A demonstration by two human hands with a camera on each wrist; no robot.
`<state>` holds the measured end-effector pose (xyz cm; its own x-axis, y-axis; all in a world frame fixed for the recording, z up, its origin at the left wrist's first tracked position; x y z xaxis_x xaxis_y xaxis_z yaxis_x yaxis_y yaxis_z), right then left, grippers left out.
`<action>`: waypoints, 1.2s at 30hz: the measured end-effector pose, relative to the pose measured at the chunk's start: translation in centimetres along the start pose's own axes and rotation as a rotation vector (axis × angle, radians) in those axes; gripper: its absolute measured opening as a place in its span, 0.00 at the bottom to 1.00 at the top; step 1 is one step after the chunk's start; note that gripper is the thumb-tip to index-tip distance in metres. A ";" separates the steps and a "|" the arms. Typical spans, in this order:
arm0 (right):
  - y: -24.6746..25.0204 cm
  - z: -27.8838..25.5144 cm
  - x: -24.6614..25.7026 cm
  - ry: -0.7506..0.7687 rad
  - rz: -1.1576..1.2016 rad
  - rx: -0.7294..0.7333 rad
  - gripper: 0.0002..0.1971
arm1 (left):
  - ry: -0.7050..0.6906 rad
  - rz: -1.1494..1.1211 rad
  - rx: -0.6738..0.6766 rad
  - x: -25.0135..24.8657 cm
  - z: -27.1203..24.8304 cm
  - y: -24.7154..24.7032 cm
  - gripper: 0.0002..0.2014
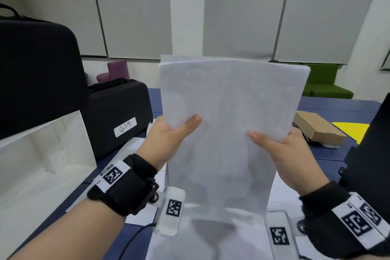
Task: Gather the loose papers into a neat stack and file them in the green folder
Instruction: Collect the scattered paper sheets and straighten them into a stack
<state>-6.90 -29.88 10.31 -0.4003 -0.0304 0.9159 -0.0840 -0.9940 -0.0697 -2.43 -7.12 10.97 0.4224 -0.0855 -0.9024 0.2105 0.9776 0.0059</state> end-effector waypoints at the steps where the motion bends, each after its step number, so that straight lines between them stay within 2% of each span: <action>1: -0.1 0.2 0.2 -0.003 0.001 0.025 0.12 | -0.017 0.033 -0.013 -0.2 0.2 0.2 0.19; 5: 0.3 0.2 -0.9 -0.061 0.021 0.099 0.22 | 0.002 0.045 -0.004 1.0 0.0 0.9 0.26; 9: -0.2 -0.8 -3.5 -0.136 -0.001 0.134 0.18 | 0.087 -0.018 0.031 3.6 -0.9 0.6 0.23; 15: -0.4 -0.5 -2.7 -0.117 -0.026 0.129 0.20 | 0.039 0.019 0.064 2.9 -0.9 0.2 0.24; 18: 0.6 -0.2 -0.5 0.033 -0.039 -0.008 0.25 | -0.075 0.039 -0.063 0.9 -0.6 0.9 0.26; 21: 1.2 -0.3 2.1 0.223 -0.045 -0.124 0.28 | -0.326 0.120 -0.202 -2.9 -0.7 1.3 0.25; 24: 1.3 -0.4 3.6 0.321 -0.086 -0.150 0.31 | -0.553 0.233 -0.227 -6.5 -0.9 0.9 0.31; 26: 1.2 -0.4 3.9 0.330 -0.118 -0.136 0.34 | -0.619 0.284 -0.225 -7.9 -1.0 0.8 0.32; 29: 1.1 -0.2 3.8 0.316 -0.118 -0.124 0.36 | -0.665 0.378 -0.226 -8.9 -0.8 0.7 0.24; 33: 1.0 -0.1 3.2 0.287 -0.105 -0.098 0.34 | -0.656 0.413 -0.251 -9.0 -0.5 0.8 0.06; 36: 0.8 -0.2 2.8 0.254 -0.048 -0.082 0.29 | -0.645 0.408 -0.281 -9.0 -0.5 1.0 0.02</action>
<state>-8.27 -30.75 12.74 -0.6090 0.0537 0.7914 -0.1774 -0.9816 -0.0700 -6.46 -5.33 18.94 0.8610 0.2774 -0.4262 -0.2625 0.9603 0.0947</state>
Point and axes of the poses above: each hand's wrist, its own z-axis towards the middle knuckle, its own y-axis out of the back of the hand, x = y × z, the point moved 7 cm from there along z, towards the middle knuckle, and after that the axes turned 1 degree about z, right-handed, at the moved point
